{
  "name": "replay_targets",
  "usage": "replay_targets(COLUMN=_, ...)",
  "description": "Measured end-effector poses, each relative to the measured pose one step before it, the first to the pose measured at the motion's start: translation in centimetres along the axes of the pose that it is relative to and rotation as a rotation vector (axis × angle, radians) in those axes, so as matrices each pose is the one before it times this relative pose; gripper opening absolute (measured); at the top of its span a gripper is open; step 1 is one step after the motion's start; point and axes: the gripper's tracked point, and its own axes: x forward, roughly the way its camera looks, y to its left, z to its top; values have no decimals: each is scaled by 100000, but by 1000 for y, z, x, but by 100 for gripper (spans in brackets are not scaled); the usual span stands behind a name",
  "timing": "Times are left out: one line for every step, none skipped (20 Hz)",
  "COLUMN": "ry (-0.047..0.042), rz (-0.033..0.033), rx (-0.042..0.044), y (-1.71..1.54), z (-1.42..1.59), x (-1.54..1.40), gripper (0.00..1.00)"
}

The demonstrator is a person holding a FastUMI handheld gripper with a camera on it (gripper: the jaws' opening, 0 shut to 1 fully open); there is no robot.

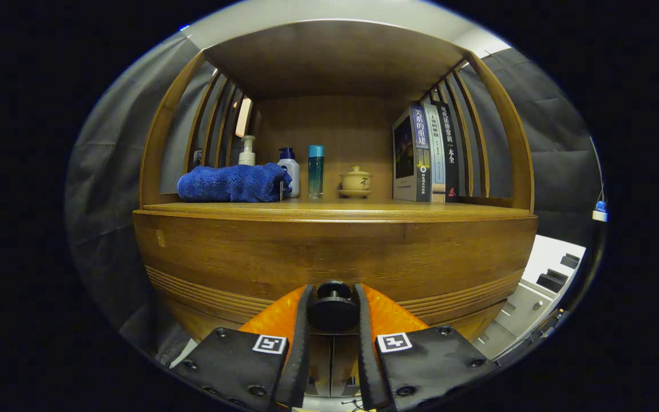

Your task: Pull open the drawer, take out the items inside it, and place them on the countertop above the cabinet.

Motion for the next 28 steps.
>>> replay_targets(ry=908, rz=-410, rx=936, y=-279, z=45, x=-599, gripper=44)
replay_targets(ry=-418, rz=-634, rx=-34, y=-130, z=2, x=-663, gripper=44)
replay_targets(ry=-720, rz=-203, rx=-1110, y=63, z=-3, x=-618, gripper=44)
replay_targets(ry=-427, rz=408, rx=-852, y=53, z=-75, x=-612, gripper=44)
replay_targets(ry=-37, rz=439, rx=141, y=198, z=-58, x=-788, gripper=44)
replay_targets(ry=-268, rz=-193, rx=614, y=-16, z=-81, x=-817, gripper=44)
replay_targets(ry=-1274, rz=-471, rx=-496, y=-142, z=-69, x=-835, gripper=44)
replay_targets(ry=-847, rz=-452, rx=-751, y=-77, z=-2, x=-792, gripper=44)
replay_targets(ry=-696, rz=-32, rx=652, y=69, z=-73, x=-979, gripper=44)
replay_targets(ry=204, rz=248, rx=1054, y=189, z=-145, x=-894, gripper=44)
replay_targets(ry=25, rz=346, rx=395, y=-54, z=-86, x=-848, gripper=44)
replay_targets(ry=861, rz=1072, rx=-1447, y=-9, z=-37, x=-797, gripper=44)
replay_targets(ry=1013, rz=1603, rx=-1319, y=92, z=-113, x=-797, gripper=44)
replay_targets(ry=1597, rz=1170, rx=-277, y=19, z=-93, x=-731, gripper=44)
replay_targets(ry=1689, rz=782, rx=1220, y=55, z=-145, x=-666, gripper=43)
replay_targets(ry=1207, rz=268, rx=1405, y=-13, z=-80, x=-670, gripper=44)
replay_targets(ry=190, rz=-157, rx=783, y=49, z=-69, x=-619, gripper=44)
replay_targets(ry=-458, rz=-459, rx=-1017, y=-45, z=12, x=-654, gripper=44)
replay_targets(ry=-1226, rz=-876, rx=-1555, y=-27, z=41, x=-735, gripper=44)
replay_targets(ry=-686, rz=-711, rx=-1178, y=-34, z=-217, x=-765, gripper=44)
replay_targets(ry=287, rz=-190, rx=-371, y=70, z=-300, x=-682, gripper=44)
replay_targets(ry=553, rz=341, rx=105, y=125, z=-185, x=-617, gripper=44)
replay_targets(ry=1378, rz=654, rx=248, y=-14, z=-297, x=-411, gripper=44)
replay_targets(ry=1814, rz=1015, rx=302, y=30, z=-491, x=-492, gripper=44)
replay_targets(ry=-172, rz=1415, rx=16, y=177, z=182, x=-509, gripper=44)
replay_targets(ry=3, rz=240, rx=-1038, y=106, z=29, x=-277, gripper=44)
replay_targets(ry=-27, rz=-113, rx=-2233, y=41, z=79, x=-242, gripper=44)
replay_targets(ry=-234, rz=-135, rx=-702, y=12, z=98, x=-247, gripper=44)
